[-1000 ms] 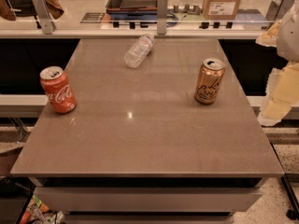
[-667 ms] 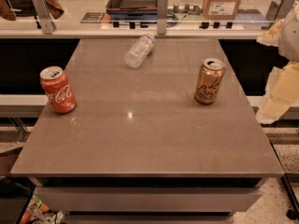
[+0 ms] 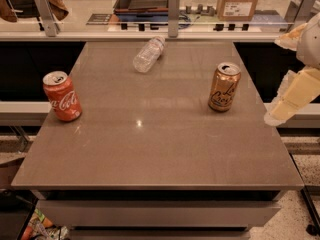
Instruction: Move orange can near coke can
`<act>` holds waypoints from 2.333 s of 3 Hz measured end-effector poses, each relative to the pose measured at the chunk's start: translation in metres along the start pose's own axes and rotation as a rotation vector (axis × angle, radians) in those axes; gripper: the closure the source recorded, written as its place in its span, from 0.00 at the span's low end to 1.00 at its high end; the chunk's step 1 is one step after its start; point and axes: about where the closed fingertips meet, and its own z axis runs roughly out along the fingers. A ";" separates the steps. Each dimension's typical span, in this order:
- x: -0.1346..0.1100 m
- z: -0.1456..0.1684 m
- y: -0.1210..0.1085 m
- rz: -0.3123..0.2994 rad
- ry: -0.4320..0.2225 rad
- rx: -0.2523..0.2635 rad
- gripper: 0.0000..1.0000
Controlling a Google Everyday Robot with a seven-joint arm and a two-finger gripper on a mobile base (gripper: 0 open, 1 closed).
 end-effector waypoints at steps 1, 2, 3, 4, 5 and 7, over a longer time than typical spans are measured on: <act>0.004 0.021 -0.004 0.052 -0.172 -0.006 0.00; 0.008 0.042 -0.012 0.120 -0.362 0.018 0.00; 0.007 0.063 -0.023 0.193 -0.551 0.043 0.00; 0.004 0.078 -0.038 0.253 -0.709 0.063 0.00; 0.001 0.094 -0.049 0.294 -0.806 0.061 0.00; -0.017 0.121 -0.062 0.324 -0.891 0.014 0.00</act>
Offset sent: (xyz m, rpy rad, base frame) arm 0.0458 -0.0009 -0.0403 0.6846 -0.2156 -0.0215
